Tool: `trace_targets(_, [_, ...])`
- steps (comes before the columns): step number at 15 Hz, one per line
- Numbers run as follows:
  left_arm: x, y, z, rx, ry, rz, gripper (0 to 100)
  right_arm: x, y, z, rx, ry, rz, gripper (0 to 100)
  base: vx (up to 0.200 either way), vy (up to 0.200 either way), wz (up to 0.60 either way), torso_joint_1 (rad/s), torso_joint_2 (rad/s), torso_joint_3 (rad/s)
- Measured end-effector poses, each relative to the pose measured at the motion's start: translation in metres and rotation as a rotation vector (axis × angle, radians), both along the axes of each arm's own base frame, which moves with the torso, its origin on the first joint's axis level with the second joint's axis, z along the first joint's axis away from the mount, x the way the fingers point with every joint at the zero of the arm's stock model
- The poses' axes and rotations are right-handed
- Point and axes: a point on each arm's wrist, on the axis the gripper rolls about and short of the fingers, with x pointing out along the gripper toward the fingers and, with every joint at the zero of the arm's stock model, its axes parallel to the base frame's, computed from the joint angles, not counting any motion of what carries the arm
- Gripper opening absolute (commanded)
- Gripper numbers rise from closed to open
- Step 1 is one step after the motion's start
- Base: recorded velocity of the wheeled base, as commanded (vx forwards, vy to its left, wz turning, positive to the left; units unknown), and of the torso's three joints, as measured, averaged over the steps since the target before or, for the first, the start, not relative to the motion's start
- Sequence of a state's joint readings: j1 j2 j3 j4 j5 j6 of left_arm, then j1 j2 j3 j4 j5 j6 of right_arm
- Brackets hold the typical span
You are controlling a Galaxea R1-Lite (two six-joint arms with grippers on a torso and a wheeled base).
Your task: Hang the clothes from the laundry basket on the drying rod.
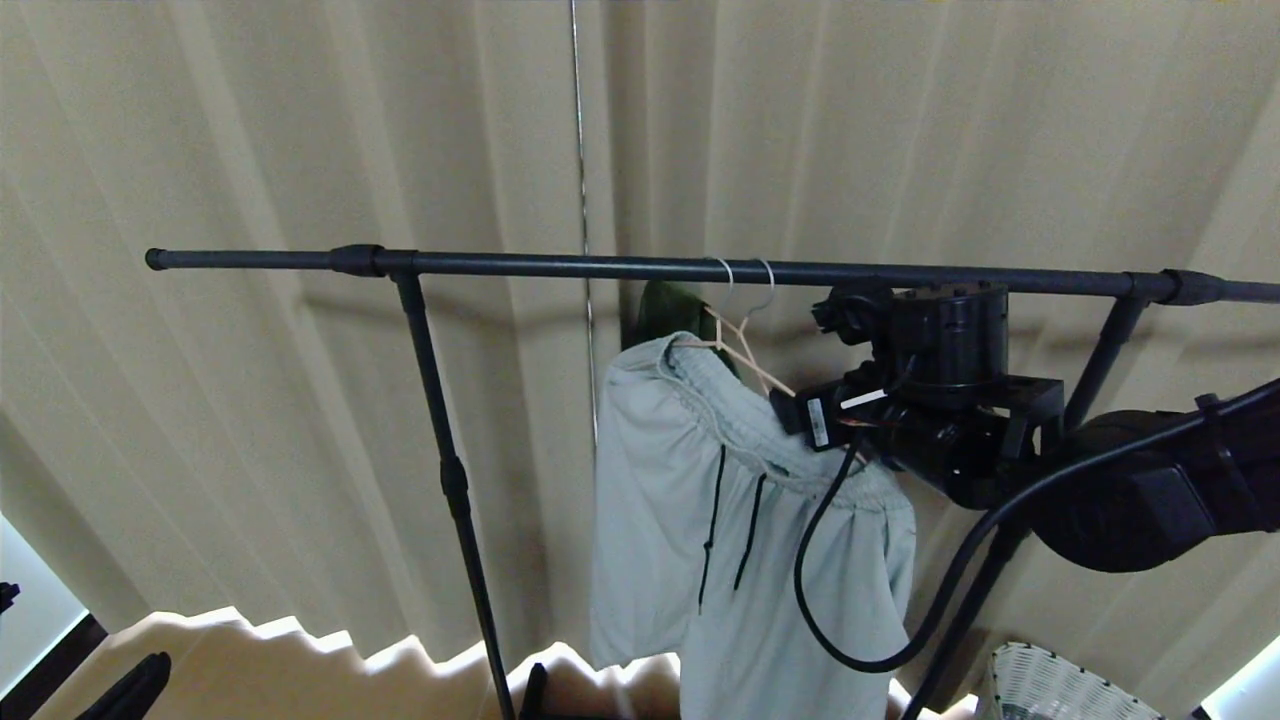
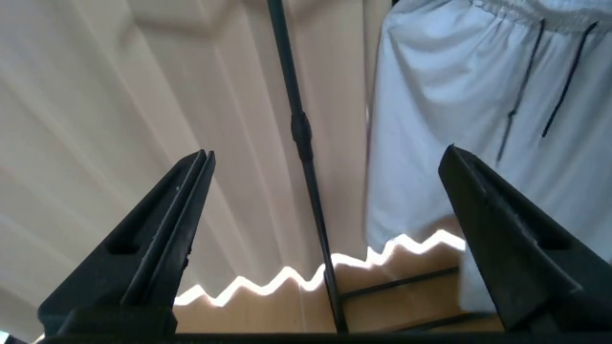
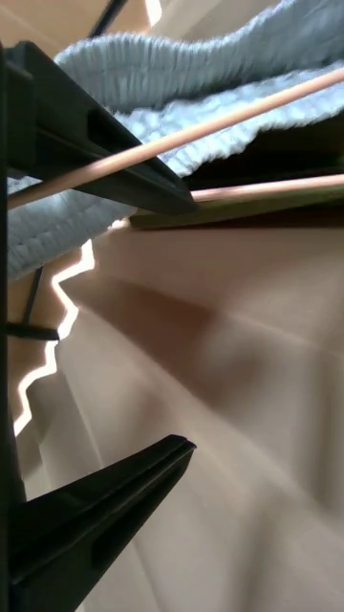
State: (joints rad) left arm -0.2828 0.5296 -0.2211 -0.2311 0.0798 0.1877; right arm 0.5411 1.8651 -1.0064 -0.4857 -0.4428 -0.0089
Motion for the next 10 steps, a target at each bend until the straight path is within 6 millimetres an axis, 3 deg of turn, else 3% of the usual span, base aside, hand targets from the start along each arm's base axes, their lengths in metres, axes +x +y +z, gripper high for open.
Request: trace_targets(10, [0.0,0.0,-0.001,0.001,0.001,0.0,100,-0.011,-0.008,0.014,0.049,-0.025,0.006,100,0.0,0.0,0.0,0.0,0.0,0.0])
